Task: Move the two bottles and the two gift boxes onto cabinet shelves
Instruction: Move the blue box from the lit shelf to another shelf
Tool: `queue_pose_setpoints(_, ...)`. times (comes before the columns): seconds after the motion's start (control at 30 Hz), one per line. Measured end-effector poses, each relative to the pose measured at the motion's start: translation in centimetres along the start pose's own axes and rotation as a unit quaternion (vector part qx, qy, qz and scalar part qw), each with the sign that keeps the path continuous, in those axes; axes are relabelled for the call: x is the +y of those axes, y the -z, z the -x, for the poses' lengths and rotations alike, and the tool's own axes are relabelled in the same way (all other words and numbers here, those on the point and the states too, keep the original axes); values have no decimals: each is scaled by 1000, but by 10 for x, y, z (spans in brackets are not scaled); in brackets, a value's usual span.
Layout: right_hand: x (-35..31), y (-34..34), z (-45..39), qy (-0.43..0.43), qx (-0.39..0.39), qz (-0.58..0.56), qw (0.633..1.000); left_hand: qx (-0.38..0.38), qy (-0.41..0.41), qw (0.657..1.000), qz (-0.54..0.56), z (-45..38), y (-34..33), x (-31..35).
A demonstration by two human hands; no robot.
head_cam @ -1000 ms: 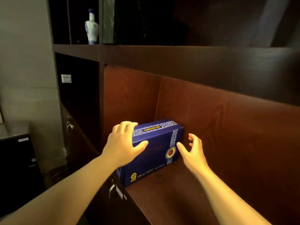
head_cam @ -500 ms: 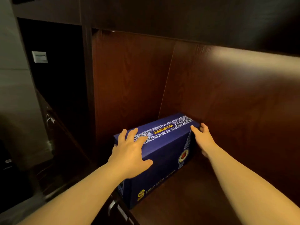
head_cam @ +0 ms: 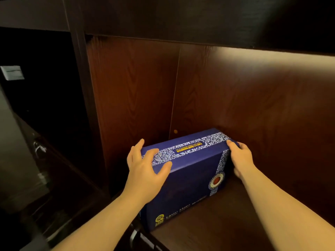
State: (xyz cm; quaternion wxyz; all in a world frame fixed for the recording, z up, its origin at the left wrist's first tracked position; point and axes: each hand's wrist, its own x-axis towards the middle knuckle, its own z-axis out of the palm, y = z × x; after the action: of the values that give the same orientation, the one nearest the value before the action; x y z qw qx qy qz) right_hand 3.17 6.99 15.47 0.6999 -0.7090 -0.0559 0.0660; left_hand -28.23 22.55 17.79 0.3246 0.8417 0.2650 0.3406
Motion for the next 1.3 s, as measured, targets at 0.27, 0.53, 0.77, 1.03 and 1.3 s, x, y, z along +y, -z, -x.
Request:
queue_pose_setpoints(0.27, 2, 77, 71, 2, 107, 35, 994, 17, 57, 995, 81, -8, -16, 5)
queue_pose_setpoints(0.53, 2, 137, 144, -4, 139, 65, 988, 42, 139, 977, 156, 11, -40, 19)
queue_pose_setpoints(0.77, 1, 172, 193, -22, 114, 37, 993, -18, 173, 949, 263, 28, -51, 24)
queue_pose_setpoints(1.03, 6, 195, 232, -25, 124, 6, 992, -69, 147, 945, 284, 33, -54, 27)
queue_pose_setpoints(1.3, 12, 197, 260, 1, 149, 12, 989, -133, 133, 943, 275, 22, -50, 13)
